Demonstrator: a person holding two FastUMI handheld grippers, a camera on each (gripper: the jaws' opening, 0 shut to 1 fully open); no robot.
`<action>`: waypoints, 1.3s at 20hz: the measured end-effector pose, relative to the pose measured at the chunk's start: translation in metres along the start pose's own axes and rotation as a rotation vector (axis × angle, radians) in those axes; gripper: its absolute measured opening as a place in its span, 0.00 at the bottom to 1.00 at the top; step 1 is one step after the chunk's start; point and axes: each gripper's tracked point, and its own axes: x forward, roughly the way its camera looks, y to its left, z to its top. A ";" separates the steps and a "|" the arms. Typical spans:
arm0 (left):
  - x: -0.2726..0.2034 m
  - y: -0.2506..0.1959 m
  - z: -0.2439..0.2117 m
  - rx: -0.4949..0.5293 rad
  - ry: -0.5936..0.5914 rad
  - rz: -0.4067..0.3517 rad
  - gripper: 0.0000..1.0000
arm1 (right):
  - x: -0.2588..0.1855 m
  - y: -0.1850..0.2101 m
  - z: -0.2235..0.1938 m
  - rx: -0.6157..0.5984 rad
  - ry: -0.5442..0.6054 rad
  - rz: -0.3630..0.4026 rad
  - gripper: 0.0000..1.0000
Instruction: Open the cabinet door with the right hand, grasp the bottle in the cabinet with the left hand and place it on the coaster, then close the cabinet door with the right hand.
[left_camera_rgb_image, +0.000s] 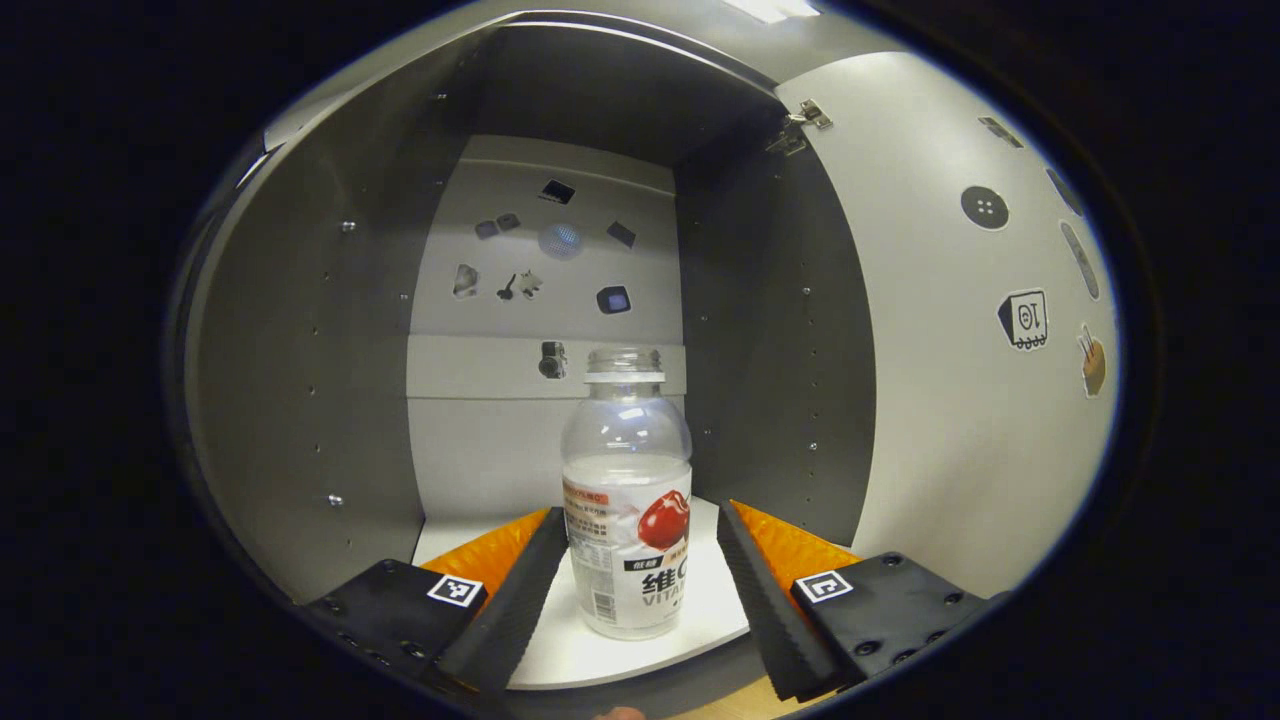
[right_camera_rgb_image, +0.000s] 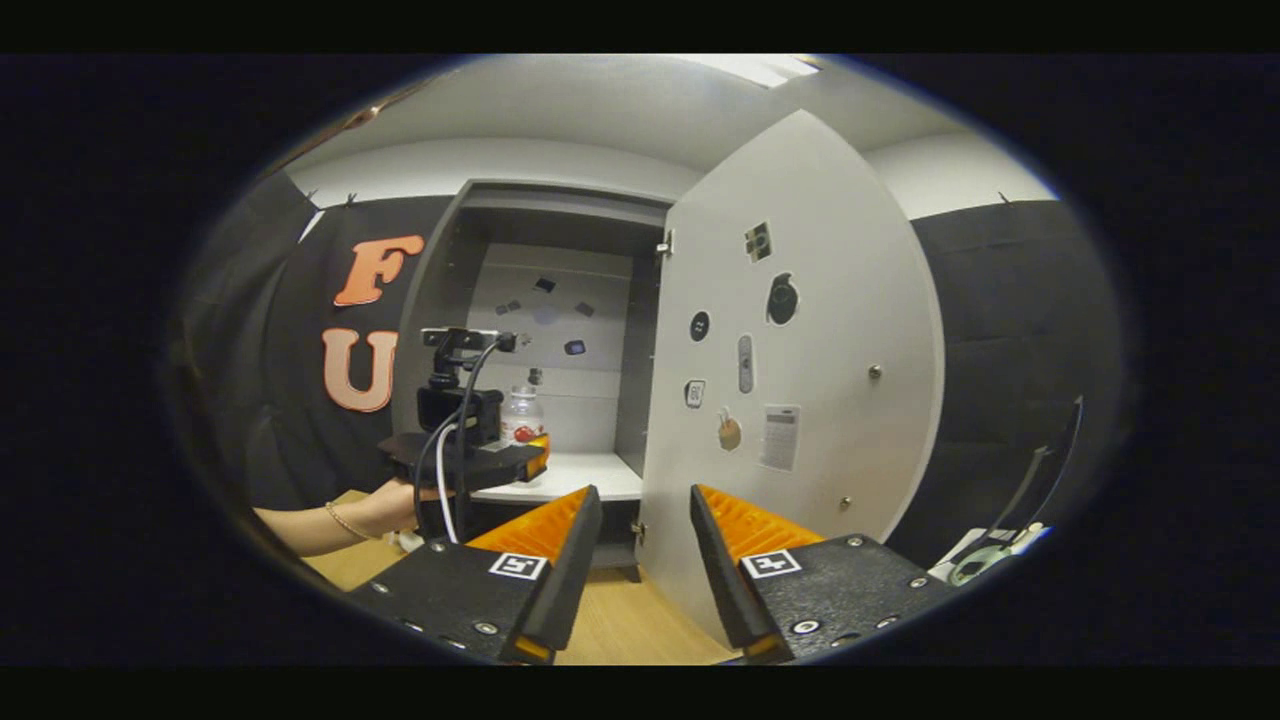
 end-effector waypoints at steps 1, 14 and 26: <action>0.002 0.001 0.002 -0.003 -0.006 0.003 0.98 | 0.003 0.002 -0.002 -0.011 0.013 0.007 0.58; 0.022 0.005 -0.009 -0.005 0.005 0.023 0.94 | 0.005 0.001 -0.003 -0.020 0.018 0.004 0.82; 0.001 -0.001 -0.005 0.031 -0.053 0.017 0.82 | -0.010 -0.002 -0.011 0.069 0.045 0.005 0.84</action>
